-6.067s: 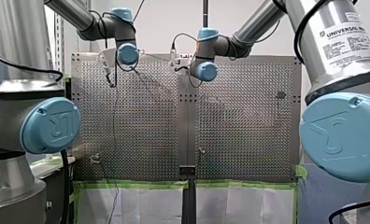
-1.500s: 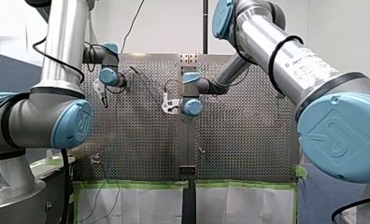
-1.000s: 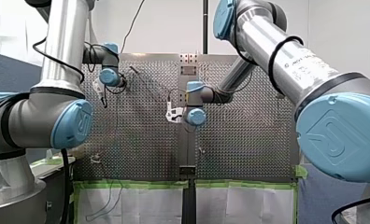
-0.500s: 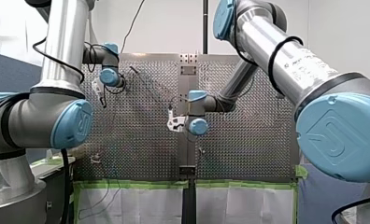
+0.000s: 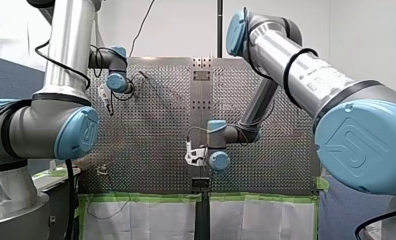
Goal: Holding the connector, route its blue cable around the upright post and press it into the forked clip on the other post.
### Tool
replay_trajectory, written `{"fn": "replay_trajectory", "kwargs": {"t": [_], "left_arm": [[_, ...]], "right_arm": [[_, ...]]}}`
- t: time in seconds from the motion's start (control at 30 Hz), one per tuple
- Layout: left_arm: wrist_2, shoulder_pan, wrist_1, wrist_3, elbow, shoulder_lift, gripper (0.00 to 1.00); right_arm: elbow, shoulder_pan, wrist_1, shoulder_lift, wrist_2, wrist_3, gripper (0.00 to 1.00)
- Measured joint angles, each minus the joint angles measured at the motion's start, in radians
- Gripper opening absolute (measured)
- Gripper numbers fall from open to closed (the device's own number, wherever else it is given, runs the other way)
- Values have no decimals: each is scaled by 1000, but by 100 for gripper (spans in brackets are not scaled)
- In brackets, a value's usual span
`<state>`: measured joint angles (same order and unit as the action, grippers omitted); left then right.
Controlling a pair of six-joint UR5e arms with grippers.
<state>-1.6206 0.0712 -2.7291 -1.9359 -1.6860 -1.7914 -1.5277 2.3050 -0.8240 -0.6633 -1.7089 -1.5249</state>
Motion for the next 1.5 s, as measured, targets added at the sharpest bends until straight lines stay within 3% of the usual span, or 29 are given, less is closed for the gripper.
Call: {"fn": "replay_trajectory", "kwargs": {"t": [0.4, 0.7, 1.37, 1.5], "left_arm": [[0, 3, 0, 0, 0, 0, 100], [0, 4, 0, 0, 0, 0, 100], [1, 5, -3, 0, -1, 0, 100], [1, 5, -4, 0, -1, 0, 100]], "right_arm": [[-101, -3, -69, 100, -17, -12, 0], [-172, -27, -95, 174, -32, -16, 0], [-185, -110, -177, 349, -36, -31, 0], [-184, -124, -181, 361, -37, -34, 0]]}}
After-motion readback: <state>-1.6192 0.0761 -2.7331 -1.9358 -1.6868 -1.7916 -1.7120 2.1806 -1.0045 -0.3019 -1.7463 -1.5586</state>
